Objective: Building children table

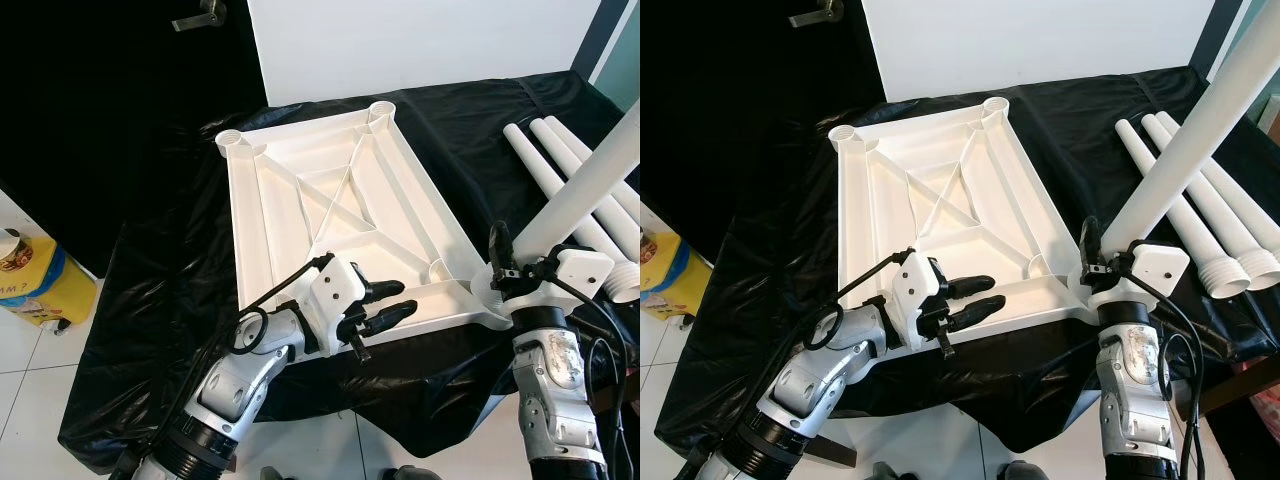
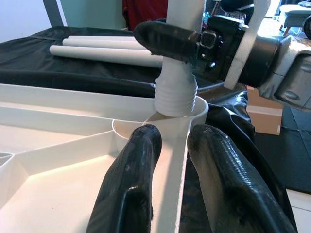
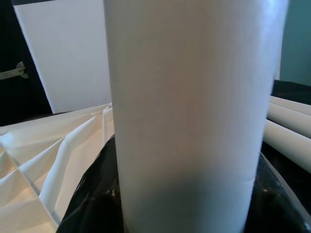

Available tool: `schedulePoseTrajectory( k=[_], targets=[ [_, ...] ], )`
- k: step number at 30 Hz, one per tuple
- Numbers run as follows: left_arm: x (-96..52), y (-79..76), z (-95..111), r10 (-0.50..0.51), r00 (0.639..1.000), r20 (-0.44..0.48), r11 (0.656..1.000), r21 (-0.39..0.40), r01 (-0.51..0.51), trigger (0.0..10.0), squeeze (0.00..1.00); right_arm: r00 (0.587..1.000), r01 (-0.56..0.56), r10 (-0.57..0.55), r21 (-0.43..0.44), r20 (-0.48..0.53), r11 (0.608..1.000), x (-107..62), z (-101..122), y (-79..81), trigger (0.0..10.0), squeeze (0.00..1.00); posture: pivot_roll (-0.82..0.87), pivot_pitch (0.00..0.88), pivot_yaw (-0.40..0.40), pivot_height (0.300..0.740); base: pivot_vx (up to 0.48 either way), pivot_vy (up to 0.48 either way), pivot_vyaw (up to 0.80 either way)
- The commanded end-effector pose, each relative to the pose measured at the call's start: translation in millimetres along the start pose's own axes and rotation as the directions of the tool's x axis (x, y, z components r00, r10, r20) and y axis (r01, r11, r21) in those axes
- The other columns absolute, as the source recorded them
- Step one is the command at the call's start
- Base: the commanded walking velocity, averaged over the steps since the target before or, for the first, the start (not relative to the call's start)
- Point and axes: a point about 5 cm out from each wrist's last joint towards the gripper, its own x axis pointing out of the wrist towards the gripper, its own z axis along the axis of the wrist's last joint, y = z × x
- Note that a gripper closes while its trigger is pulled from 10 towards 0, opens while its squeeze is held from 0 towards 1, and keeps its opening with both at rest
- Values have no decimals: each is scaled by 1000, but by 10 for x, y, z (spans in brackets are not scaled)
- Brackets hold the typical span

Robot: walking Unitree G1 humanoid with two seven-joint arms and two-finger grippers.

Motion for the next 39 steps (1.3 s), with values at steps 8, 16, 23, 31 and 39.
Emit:
schedulePoseTrajectory(
  k=[8,16,23,31,39],
  targets=[
    [8,-66,-62,-57,996,-70,995,81,63,10000,0,986,-33,25,-45,-164,998,-202,-278,-66,10000,0,-168,133,87,740,0,0,0],
    [0,-81,-96,-60,994,-93,994,82,68,10000,0,981,-59,44,-73,-190,996,-276,-301,-141,10000,0,-165,132,95,740,0,0,0],
    [-15,-44,-96,-42,994,-98,995,89,51,10000,0,979,-77,60,-83,-195,994,-333,-284,-174,10000,0,-169,129,100,740,0,0,0],
    [-14,-27,-97,-36,994,-99,995,92,45,10000,0,975,-189,155,-223,-161,956,-380,-277,-116,10000,0,-175,114,105,740,0,0,0],
    [-11,-4,-90,-32,995,-99,995,95,41,10000,0,971,-202,164,-226,-173,953,-348,-338,-120,10000,0,-175,107,105,740,0,0,0]
  ],
)
